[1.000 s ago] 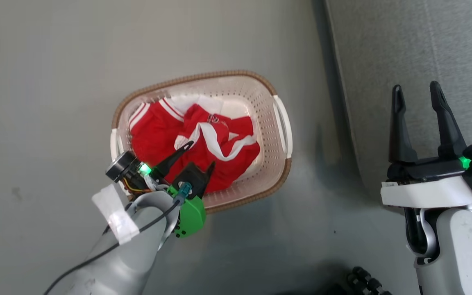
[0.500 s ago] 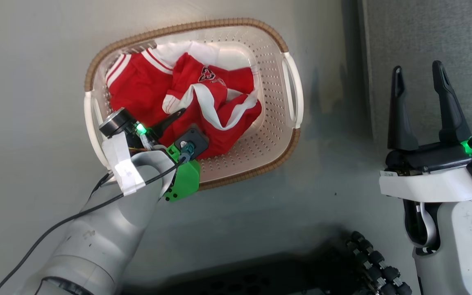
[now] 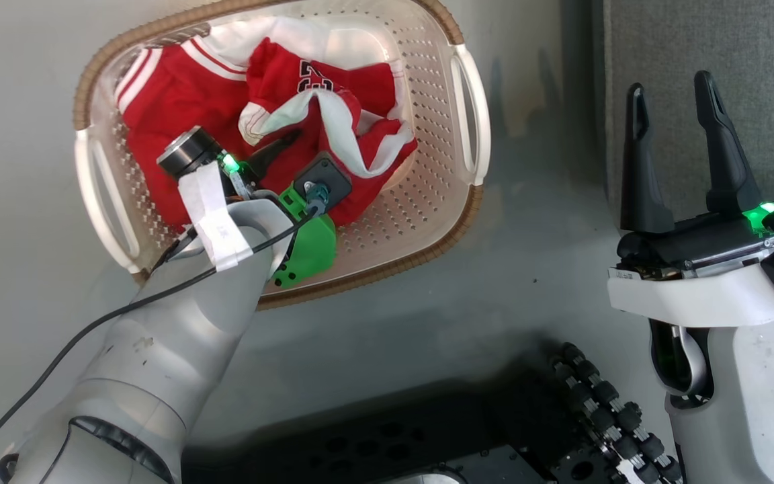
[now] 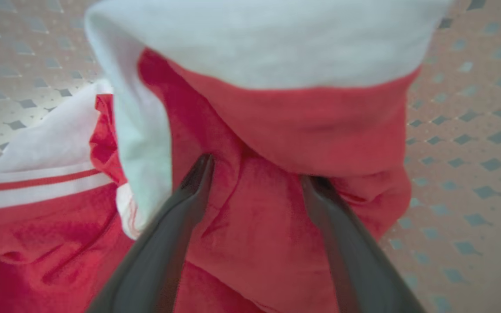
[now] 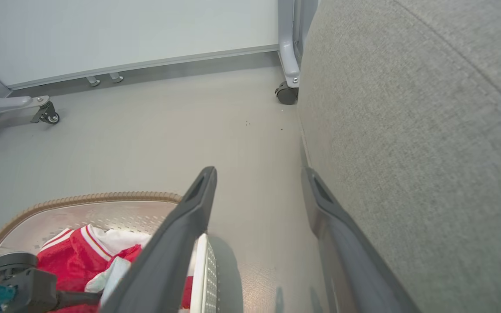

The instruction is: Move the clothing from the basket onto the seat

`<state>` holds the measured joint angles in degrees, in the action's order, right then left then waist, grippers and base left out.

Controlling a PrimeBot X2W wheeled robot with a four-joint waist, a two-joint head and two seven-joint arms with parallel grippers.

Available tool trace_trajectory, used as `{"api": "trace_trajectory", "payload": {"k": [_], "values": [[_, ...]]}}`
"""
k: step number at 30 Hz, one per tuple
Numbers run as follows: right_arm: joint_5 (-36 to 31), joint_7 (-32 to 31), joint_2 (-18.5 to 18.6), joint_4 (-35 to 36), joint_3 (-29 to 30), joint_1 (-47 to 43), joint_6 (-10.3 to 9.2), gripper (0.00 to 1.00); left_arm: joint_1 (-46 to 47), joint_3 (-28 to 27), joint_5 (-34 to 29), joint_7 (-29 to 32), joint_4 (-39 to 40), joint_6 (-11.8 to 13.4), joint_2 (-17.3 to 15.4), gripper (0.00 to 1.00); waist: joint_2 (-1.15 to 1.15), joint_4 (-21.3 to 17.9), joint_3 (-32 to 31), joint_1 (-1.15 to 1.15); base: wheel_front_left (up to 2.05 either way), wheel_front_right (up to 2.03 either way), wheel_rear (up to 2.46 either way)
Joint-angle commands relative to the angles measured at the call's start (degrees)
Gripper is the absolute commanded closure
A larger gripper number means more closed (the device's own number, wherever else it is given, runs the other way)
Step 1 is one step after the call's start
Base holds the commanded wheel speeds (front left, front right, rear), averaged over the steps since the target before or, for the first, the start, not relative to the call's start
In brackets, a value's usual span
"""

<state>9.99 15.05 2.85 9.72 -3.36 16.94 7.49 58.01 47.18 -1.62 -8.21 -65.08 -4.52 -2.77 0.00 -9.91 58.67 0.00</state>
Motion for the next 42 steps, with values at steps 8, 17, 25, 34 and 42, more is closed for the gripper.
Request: {"api": "trace_trajectory", "payload": {"k": [8,17,25,34,42], "values": [[0.5,0.2,0.1,1.1,-0.9,-0.6,0.00,0.00,2.6,4.4,3.5,6.0,-0.7,0.3,-0.2,0.00,0.00,-2.2,1.8,0.00,0.00,0.00,0.00],[0.9,0.2,0.1,1.5,-1.9,-1.8,0.00,0.00,3.0,8.9,5.7,13.6,-1.4,1.7,-0.2,0.00,0.00,-2.7,1.9,0.00,0.00,0.00,0.00],[1.0,0.2,0.1,1.4,-1.4,-3.0,0.00,0.00,3.6,10.8,7.5,13.4,-3.3,2.3,-0.3,1.00,0.00,-2.4,2.2,0.00,0.00,0.00,0.00],[1.6,0.2,0.1,1.0,-1.8,-2.2,0.00,0.00,5.0,12.2,9.0,13.0,-5.6,3.2,-0.3,1.00,0.00,-2.6,2.1,0.00,0.00,0.00,0.00],[2.2,0.2,0.1,0.1,-2.3,0.4,0.00,0.00,5.6,12.1,10.7,9.3,-6.2,4.7,-0.3,1.00,0.00,-3.5,1.1,0.00,0.00,0.00,0.00]]}}
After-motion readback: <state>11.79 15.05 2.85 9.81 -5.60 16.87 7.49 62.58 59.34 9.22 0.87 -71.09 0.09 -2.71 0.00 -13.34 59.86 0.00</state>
